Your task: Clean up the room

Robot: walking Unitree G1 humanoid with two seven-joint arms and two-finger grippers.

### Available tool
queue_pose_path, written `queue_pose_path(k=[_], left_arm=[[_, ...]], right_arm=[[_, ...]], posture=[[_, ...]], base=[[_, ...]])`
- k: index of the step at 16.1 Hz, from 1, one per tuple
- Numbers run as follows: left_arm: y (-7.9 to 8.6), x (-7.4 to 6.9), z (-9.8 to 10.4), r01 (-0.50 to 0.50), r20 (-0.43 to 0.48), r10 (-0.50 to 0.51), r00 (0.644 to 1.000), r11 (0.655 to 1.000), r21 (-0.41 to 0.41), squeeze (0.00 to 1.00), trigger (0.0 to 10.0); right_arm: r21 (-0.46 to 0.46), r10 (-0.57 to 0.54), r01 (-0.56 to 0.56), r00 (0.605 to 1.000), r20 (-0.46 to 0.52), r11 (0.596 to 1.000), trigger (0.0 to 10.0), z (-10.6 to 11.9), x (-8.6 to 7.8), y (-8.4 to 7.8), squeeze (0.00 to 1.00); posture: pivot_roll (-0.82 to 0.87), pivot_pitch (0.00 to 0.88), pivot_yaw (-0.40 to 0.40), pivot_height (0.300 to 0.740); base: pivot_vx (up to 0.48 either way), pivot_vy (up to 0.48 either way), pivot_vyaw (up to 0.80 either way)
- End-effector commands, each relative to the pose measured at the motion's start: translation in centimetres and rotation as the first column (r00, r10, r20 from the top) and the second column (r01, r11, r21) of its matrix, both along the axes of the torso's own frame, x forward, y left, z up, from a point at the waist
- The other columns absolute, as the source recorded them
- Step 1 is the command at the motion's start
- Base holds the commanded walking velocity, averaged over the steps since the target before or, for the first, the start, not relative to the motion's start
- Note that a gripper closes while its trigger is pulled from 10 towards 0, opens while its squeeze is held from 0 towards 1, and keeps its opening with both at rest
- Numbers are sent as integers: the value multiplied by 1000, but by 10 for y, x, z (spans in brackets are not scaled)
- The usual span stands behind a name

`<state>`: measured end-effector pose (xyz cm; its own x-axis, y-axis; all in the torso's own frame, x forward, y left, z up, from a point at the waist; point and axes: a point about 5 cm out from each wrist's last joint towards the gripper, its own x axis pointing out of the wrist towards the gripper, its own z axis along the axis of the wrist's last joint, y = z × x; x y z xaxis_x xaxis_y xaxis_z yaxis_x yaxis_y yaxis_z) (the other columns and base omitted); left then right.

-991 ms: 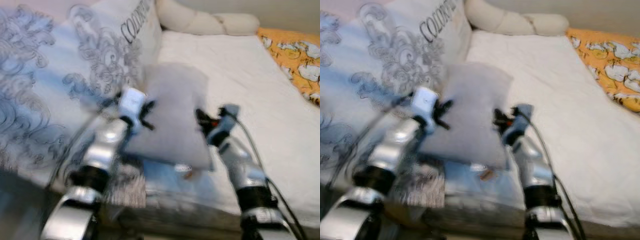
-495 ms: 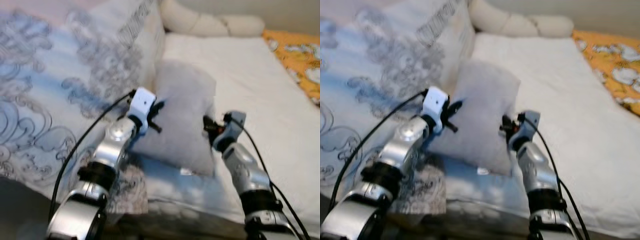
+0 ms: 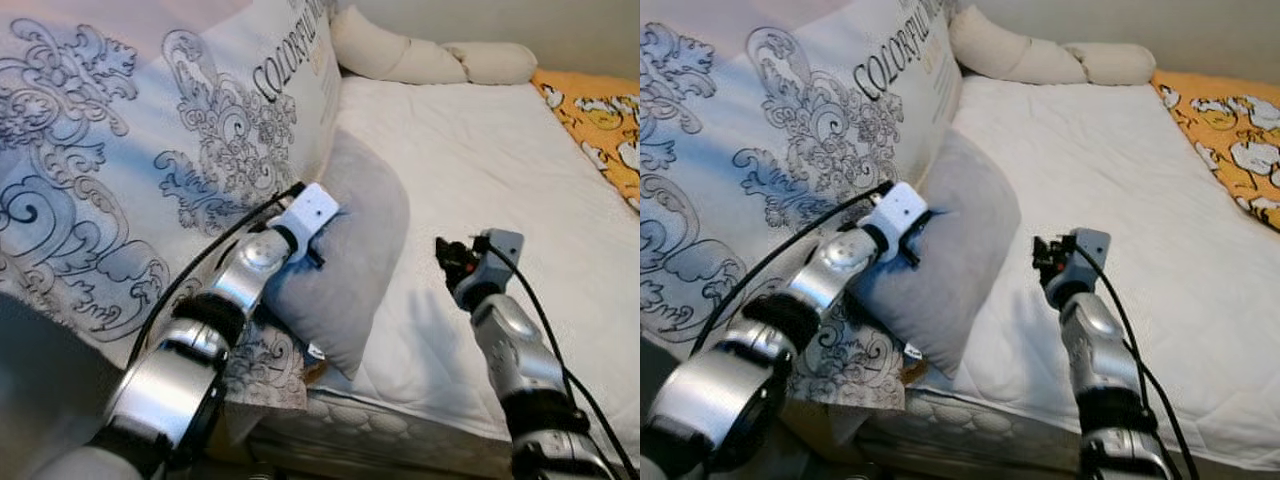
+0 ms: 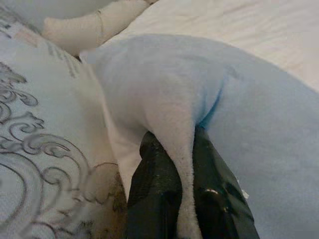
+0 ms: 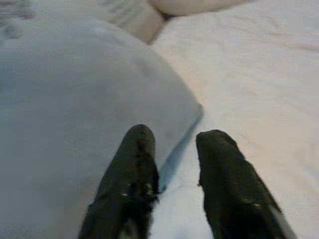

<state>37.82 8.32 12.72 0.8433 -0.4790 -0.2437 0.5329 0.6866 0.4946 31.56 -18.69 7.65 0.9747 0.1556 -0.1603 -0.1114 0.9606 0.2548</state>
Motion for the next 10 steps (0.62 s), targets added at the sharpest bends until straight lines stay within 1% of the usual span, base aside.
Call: queue_pose_path(k=[1,3,4,5,6,7,8,9,10], left_arm=[[-1,7,14,-12,67,11,998,1000,18,0,10000],[6,13,21,-65,93,62,994,997,32,0,10000],[16,16,24,-120,101,116,988,992,31,0,10000],[33,21,28,-207,112,203,973,978,29,0,10000],[42,22,28,-244,115,238,964,969,35,0,10000],[49,21,26,-264,102,258,961,964,44,0,10000],[58,20,22,-277,97,270,958,958,73,0,10000],[60,19,19,-288,97,279,955,953,94,0,10000],[62,18,17,-302,130,285,950,944,136,0,10000]], right_arm=[[-12,74,-74,995,66,997,10000,13,1,3,1000],[-9,192,-192,974,123,981,10000,22,-7,4,1000],[-21,265,-265,952,154,964,10000,30,-13,0,1000],[-59,375,-370,907,192,927,10000,41,-24,-6,0],[-70,427,-421,884,193,904,10000,46,-29,-8,0],[-88,487,-479,854,184,873,10000,50,-33,-10,0],[-142,578,-561,800,160,816,10000,54,-39,-12,0],[-159,612,-592,776,149,790,10000,55,-41,-12,0],[-179,650,-626,748,139,759,10000,58,-41,-11,0]], posture=[[-8,0,58,740],[-18,0,68,740],[-26,0,77,740],[-27,0,78,740],[-25,0,76,740],[-24,0,73,740],[-20,0,66,740],[-19,0,62,740],[-17,0,57,740]], base=[[0,0,0],[0,0,0],[0,0,0],[0,0,0],[0,0,0],[0,0,0],[0,0,0],[0,0,0],[0,0,0]])
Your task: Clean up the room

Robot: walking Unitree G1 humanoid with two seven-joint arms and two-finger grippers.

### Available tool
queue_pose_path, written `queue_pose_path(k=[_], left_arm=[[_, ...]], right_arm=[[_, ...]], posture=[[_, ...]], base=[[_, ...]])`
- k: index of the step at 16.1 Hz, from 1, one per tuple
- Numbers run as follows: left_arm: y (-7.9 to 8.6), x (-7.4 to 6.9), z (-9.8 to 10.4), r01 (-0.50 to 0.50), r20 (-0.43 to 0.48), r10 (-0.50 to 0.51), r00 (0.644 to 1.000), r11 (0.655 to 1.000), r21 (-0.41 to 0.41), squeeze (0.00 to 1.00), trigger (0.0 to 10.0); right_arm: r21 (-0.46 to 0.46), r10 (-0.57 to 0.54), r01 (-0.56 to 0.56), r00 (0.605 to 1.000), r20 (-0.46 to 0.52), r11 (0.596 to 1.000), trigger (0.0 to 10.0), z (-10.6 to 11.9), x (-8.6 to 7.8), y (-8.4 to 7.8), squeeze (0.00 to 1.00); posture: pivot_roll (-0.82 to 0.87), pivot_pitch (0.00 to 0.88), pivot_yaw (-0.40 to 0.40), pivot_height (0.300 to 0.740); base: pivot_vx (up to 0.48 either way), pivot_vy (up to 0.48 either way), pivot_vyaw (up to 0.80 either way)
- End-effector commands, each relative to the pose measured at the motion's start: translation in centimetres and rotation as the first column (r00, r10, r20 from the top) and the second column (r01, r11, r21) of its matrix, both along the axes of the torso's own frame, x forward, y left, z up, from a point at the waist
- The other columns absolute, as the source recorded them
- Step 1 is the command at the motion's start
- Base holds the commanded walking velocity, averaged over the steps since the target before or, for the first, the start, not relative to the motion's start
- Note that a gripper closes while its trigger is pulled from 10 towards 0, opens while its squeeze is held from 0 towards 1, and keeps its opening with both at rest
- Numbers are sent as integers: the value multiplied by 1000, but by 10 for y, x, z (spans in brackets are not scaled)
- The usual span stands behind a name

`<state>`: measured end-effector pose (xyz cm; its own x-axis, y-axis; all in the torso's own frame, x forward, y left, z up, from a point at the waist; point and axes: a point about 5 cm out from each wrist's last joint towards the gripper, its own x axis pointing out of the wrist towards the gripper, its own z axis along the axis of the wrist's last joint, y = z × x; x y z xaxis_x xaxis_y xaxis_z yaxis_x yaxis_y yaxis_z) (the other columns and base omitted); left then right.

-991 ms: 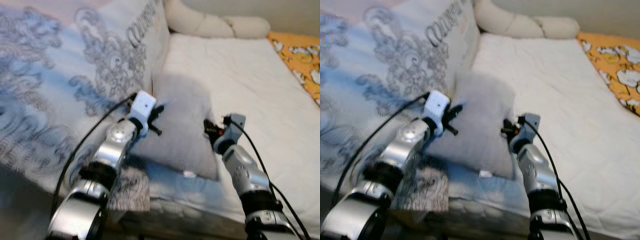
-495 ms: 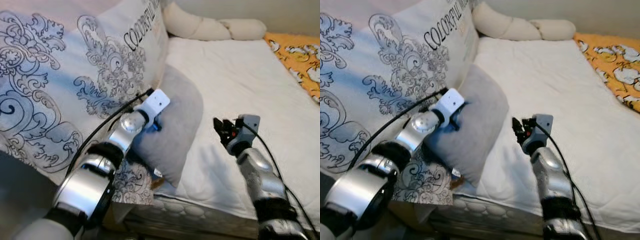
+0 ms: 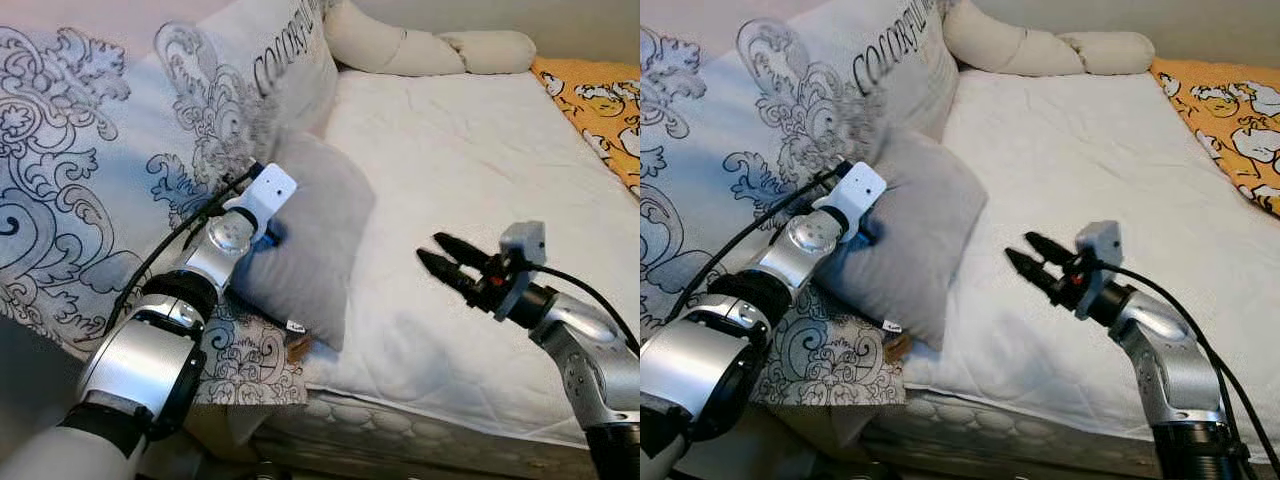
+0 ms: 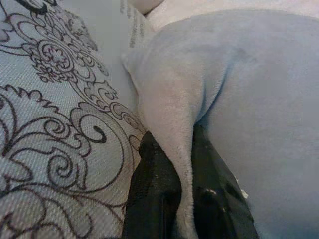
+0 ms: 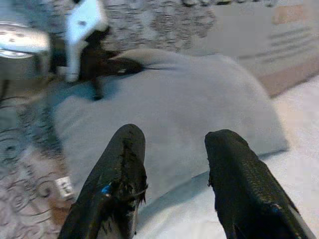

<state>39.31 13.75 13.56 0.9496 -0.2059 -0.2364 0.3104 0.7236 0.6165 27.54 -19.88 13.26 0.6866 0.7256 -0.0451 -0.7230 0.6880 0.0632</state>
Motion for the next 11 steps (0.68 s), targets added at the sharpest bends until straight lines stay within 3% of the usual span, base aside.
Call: queue_pose_path(k=[1,3,4,6,7,8,9,10,11], left_arm=[[9,1,5,-64,65,62,996,998,26,0,10000],[8,0,3,-104,99,102,990,994,18,0,10000],[-2,-5,-6,-61,102,57,993,997,37,0,10000],[-8,-9,-15,-32,82,27,996,997,64,0,10000],[-5,-9,-18,-58,49,57,997,998,29,0,10000],[-4,-9,-18,-71,31,71,997,997,-10,459,10000],[-3,-9,-17,-71,28,72,997,997,-22,459,10000],[-1,-8,-14,-77,45,79,996,996,-44,1000,10000],[1,-7,-8,-81,84,87,993,994,-75,1000,10000]], right_arm=[[-13,49,-49,999,-2,999,10000,3,-1,2,0],[-15,77,-77,997,-11,997,10000,4,-3,3,0],[-18,113,-114,993,-22,993,10000,4,-4,6,0],[-16,139,-139,990,-28,990,10000,3,-5,8,0],[-9,143,-143,989,-28,990,10000,3,-5,8,0],[-5,146,-146,989,-28,989,10000,4,-6,9,0],[-4,147,-148,989,-28,989,10000,4,-6,9,0],[-3,150,-150,988,-29,989,10000,4,-7,9,0],[-13,138,-139,989,-44,990,10000,1,-8,8,0]], posture=[[-8,0,48,740],[-3,0,42,740],[6,0,33,740],[12,0,29,740],[12,0,31,740],[13,0,31,740],[13,0,31,740],[14,0,32,740],[13,0,34,740]], base=[[0,0,0],[0,0,0],[0,0,0],[0,0,0],[0,0,0],[0,0,0],[0,0,0],[0,0,0],[0,0,0]])
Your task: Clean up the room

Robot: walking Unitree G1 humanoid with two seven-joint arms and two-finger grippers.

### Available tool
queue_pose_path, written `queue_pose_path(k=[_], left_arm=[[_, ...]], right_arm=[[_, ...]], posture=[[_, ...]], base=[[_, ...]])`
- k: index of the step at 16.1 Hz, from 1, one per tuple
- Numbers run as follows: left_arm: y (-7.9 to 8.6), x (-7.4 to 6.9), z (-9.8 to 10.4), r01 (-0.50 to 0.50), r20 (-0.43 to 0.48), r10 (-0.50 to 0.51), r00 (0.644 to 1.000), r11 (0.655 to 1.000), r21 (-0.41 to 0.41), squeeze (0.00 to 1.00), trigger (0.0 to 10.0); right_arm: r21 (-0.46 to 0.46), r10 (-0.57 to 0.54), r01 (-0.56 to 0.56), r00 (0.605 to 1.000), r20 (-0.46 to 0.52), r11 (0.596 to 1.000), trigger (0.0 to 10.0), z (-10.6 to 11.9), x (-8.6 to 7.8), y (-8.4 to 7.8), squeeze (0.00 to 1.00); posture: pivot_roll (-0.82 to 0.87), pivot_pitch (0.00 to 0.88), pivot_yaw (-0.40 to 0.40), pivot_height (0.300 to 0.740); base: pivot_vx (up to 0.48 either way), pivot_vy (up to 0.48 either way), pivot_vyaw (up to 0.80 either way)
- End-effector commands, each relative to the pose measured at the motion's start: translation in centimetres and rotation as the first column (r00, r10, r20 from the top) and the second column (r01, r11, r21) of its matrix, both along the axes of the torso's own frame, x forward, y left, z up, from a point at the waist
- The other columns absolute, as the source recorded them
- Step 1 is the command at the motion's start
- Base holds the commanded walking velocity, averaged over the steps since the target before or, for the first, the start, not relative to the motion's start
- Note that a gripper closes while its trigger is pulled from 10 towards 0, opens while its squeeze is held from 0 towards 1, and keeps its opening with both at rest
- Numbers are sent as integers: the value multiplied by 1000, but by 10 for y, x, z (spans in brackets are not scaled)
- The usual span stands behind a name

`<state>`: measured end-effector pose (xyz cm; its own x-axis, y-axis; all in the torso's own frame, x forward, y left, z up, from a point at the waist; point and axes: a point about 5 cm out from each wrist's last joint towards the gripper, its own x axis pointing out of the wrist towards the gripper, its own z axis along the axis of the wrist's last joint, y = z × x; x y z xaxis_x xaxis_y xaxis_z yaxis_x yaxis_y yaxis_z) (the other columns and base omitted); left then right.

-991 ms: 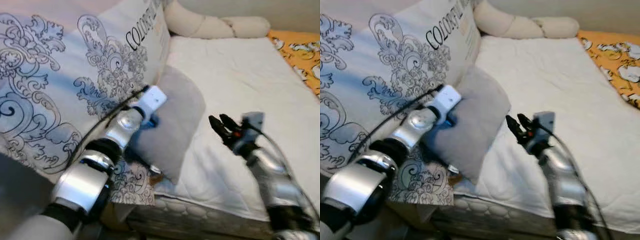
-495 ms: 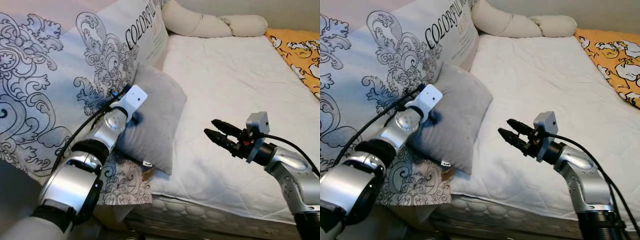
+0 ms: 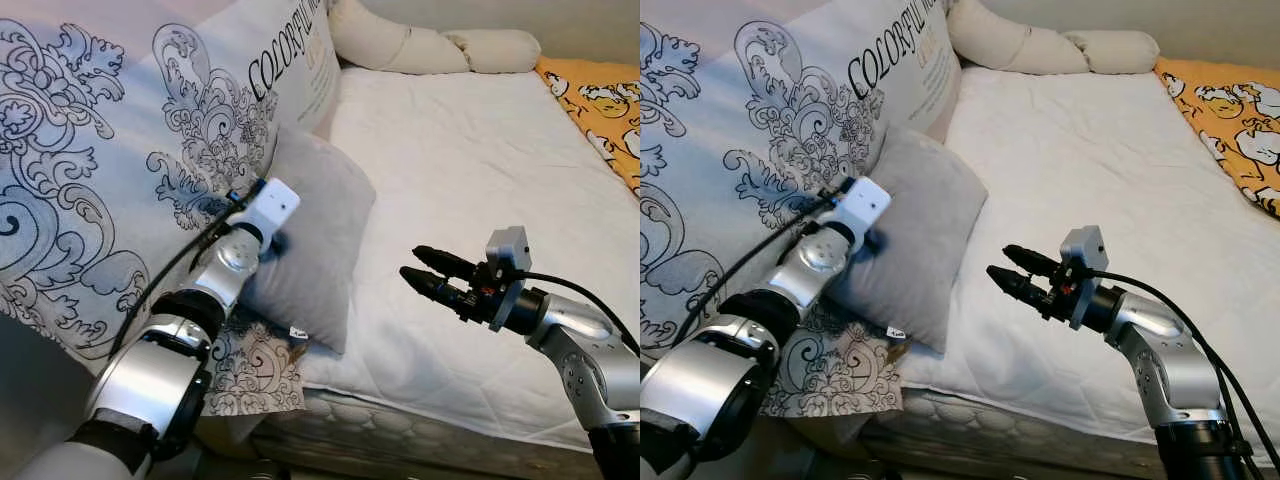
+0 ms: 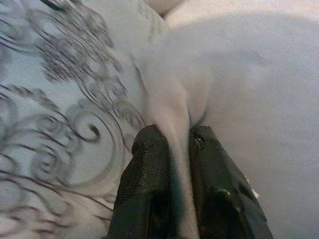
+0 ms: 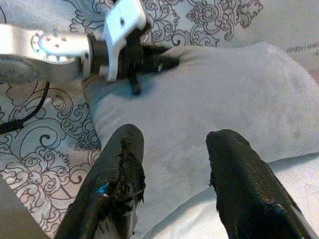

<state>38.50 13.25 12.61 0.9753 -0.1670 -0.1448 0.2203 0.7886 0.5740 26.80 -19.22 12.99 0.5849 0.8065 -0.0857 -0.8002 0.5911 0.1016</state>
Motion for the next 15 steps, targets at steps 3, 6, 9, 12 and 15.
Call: queue_pose_path(k=[3,6,9,12,15], left_arm=[[0,-5,10,92,18,-91,996,957,-274,1000,10000],[-10,-24,30,278,121,-250,961,859,-430,1000,10000],[-1,-46,52,296,202,-222,954,811,-504,1000,10000],[11,-72,36,176,135,-120,984,810,-560,1000,10000],[33,-92,20,9,56,28,998,813,-583,1000,10000]], right_arm=[[47,-45,47,998,-31,998,10000,3,-1,-2,0],[102,-165,162,986,13,981,10000,9,3,0,0],[155,-292,293,956,-33,943,10000,6,6,8,0],[135,-619,623,782,-76,770,10000,-8,11,-3,0],[71,-746,748,663,-57,660,10000,-11,2,-5,0]], posture=[[12,0,36,740],[13,0,25,740],[17,0,19,740],[43,0,-37,740],[53,0,-78,740]], base=[[0,0,0],[0,0,0],[0,0,0],[0,-427,0],[0,-480,0]])
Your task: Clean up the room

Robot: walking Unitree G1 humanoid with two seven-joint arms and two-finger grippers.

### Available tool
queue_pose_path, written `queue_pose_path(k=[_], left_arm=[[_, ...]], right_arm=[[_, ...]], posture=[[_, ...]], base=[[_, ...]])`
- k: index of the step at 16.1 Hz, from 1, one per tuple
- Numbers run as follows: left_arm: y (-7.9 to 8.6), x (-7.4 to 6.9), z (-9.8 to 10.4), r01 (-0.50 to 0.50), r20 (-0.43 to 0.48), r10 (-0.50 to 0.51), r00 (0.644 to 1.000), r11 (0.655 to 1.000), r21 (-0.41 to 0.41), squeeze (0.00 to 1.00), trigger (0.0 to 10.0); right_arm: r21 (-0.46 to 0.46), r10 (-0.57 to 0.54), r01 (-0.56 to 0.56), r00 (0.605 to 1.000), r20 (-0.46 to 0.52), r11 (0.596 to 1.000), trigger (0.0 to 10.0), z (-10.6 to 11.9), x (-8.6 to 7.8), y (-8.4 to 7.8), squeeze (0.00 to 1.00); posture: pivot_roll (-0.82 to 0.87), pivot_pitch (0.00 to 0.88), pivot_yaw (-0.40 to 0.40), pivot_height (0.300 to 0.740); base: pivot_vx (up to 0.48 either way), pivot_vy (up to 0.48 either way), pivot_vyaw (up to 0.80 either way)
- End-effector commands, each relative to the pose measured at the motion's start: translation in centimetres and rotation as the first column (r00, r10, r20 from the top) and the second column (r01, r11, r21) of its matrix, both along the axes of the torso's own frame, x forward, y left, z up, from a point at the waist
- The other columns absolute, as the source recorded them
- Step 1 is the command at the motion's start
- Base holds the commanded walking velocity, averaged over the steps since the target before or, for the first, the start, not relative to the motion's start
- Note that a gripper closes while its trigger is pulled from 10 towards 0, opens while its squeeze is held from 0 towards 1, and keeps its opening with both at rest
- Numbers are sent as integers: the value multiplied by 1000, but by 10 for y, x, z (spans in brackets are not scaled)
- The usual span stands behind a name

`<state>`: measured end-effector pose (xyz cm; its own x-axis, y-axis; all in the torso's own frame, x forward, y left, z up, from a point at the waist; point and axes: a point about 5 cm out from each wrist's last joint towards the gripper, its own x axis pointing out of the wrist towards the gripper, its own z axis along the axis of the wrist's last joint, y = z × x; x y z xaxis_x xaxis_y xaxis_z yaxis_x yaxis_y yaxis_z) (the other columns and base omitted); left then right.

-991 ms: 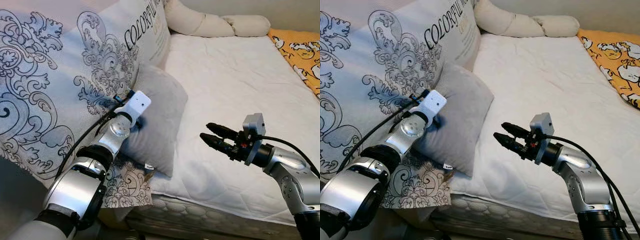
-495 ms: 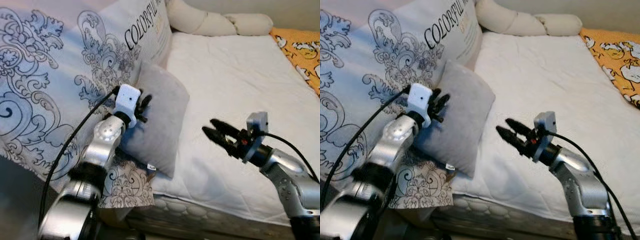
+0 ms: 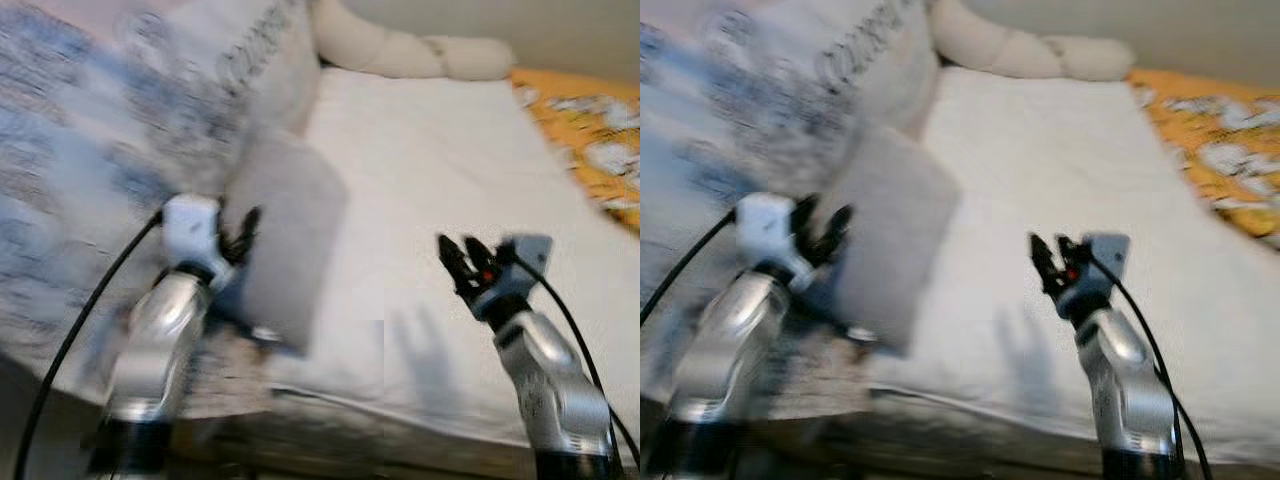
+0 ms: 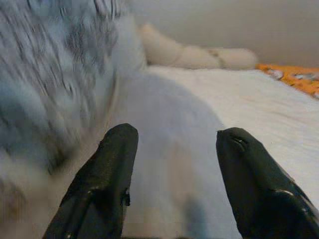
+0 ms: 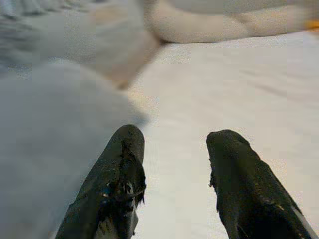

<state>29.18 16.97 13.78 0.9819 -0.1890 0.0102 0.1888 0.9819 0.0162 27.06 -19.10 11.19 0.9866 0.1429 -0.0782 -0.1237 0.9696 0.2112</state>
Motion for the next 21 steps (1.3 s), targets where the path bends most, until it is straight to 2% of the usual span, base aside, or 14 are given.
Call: queue_pose_path(k=[1,3,5,7,10,12,16,21], left_arm=[[1,-5,6,-29,5,29,1000,1000,-2,1000,10000],[-1,-5,3,-12,-21,11,1000,1000,-6,1000,10000],[-3,-2,8,-32,-24,33,999,999,44,1000,10000],[0,1,5,-36,-51,41,998,995,93,1000,10000],[1,5,6,-38,-65,45,997,993,107,1000,10000],[-2,6,4,-41,-78,50,996,993,107,1000,10000],[-2,8,6,-31,-77,42,996,990,137,1000,10000],[-2,8,6,-31,-76,43,996,988,151,1000,10000]], right_arm=[[-31,-58,59,998,33,998,10000,8,-3,-3,0],[-88,-50,54,998,43,995,10000,7,1,8,0],[-107,-18,24,998,57,994,10000,7,3,16,0],[-108,-56,60,998,40,992,10000,5,7,20,0],[-133,-98,97,995,0,986,10000,0,9,21,0],[-137,-151,146,988,-28,980,10000,-4,10,13,0],[-134,-117,112,993,-30,985,10000,-4,14,24,0],[-136,-119,113,992,-41,984,10000,-5,14,24,0]], posture=[[45,0,-75,740],[54,0,-62,740],[70,0,-65,740],[79,0,-63,740],[52,0,-47,740],[57,0,-52,740],[65,0,-49,740],[68,0,-56,740]], base=[[0,-480,0],[0,-480,0],[0,-480,0],[0,-480,0],[0,-480,0],[0,-480,0],[0,-480,0],[0,-480,0]])
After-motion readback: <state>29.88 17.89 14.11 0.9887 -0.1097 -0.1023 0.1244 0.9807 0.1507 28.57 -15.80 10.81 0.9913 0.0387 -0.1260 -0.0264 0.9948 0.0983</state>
